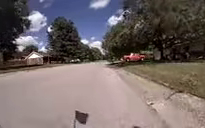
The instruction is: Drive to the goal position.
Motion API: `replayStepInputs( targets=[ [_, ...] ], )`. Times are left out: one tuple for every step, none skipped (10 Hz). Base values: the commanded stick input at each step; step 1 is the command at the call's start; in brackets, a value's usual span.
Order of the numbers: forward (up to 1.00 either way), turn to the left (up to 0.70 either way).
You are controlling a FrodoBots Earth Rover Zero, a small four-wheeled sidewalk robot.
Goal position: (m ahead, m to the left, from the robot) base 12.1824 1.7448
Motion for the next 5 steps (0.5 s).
replayStepInputs(
  targets=[
    [0.85,0.02],
    [0.85,0.02],
    [0.85,0.02],
    [0.85,0.02],
    [0.85,0.02]
  ],
)
